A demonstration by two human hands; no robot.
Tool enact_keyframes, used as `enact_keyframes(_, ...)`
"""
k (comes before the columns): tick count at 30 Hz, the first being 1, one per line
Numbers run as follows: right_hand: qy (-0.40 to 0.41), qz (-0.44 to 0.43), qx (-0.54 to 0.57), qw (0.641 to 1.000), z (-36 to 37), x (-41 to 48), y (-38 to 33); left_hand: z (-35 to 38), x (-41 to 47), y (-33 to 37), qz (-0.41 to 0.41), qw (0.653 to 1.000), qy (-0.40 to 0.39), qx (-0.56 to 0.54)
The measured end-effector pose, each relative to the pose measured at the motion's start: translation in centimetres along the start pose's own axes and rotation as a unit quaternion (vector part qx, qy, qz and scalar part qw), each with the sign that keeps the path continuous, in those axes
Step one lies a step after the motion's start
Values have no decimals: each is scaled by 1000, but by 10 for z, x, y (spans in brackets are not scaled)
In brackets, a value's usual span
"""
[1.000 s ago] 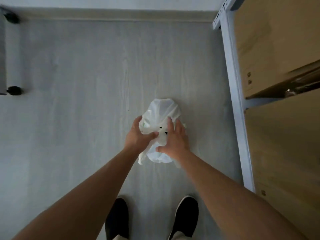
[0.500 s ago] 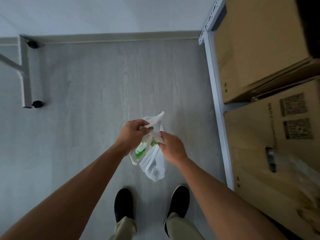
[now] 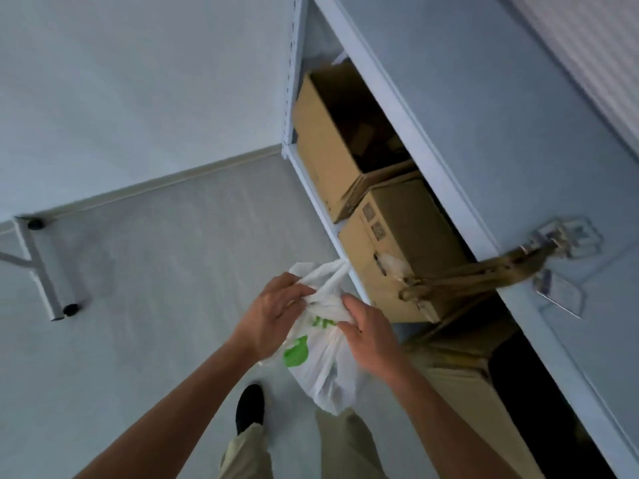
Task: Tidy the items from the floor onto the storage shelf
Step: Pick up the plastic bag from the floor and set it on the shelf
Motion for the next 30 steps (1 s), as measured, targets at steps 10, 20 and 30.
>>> enact_keyframes(10,235,68,41,969,-217,-147,-28,56,-16,242,273,949,-144,63)
enact_keyframes(20,473,158,21,867,-396,-244,66,208,9,438,328,920,-212,42)
enact_keyframes(30,459,191,-6,868,-482,-227,202,365,70,481,285,925,-222,115)
Point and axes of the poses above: each hand's wrist, its own x-axis towards the middle knuckle, its own z-axis out of the palm, y = z × x, the point moved 8 cm from there along x, towards the middle knuckle, and after that the axes turned 10 degrees about y, right-handed, at the moved point
